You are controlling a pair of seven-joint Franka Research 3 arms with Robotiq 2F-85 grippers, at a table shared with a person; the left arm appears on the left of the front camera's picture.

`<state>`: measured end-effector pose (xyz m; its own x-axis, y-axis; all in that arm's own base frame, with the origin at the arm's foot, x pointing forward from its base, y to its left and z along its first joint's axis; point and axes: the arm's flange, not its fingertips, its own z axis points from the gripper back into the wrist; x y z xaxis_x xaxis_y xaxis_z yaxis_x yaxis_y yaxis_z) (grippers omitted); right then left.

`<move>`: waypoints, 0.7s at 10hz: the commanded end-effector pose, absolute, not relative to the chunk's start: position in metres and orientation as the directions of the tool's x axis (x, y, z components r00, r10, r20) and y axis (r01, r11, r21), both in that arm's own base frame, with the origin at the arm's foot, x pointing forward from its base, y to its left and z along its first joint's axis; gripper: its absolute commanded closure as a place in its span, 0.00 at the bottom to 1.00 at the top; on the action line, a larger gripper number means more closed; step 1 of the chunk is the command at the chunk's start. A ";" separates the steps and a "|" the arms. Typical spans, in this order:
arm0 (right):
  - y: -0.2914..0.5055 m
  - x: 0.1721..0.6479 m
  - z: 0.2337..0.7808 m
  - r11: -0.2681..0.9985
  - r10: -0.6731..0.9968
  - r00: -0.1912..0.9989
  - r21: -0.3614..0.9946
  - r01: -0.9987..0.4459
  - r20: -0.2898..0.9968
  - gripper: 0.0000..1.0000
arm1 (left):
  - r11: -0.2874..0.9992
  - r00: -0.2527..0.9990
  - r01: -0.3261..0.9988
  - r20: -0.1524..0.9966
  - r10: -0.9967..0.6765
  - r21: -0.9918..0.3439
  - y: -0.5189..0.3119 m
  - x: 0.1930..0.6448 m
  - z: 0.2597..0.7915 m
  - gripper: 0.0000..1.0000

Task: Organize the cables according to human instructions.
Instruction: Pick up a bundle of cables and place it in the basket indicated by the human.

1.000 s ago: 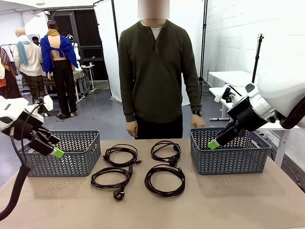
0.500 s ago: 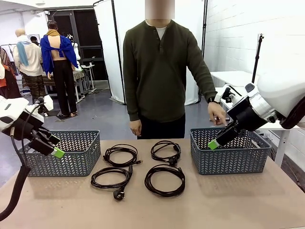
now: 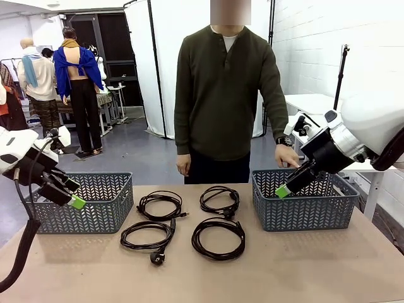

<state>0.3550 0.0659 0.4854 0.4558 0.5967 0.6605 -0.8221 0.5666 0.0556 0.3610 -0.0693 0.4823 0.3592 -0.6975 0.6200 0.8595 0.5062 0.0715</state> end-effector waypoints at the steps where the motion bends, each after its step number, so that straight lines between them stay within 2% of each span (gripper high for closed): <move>1: 0.066 0.359 0.482 0.549 0.589 0.443 0.068 -0.833 0.676 0.00 | 0.492 0.347 0.868 0.629 -0.696 0.067 -0.067 0.363 0.481 0.00; 7: 0.066 0.359 0.482 0.549 0.589 0.443 0.068 -0.833 0.676 0.00 | 0.492 0.347 0.868 0.629 -0.696 0.067 -0.067 0.363 0.481 0.00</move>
<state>0.3549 0.0659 0.4854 0.4561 0.5968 0.6601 -0.8223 0.5663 0.0561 0.3610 -0.0694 0.4823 0.3593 -0.6976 0.6199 0.8595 0.5062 0.0714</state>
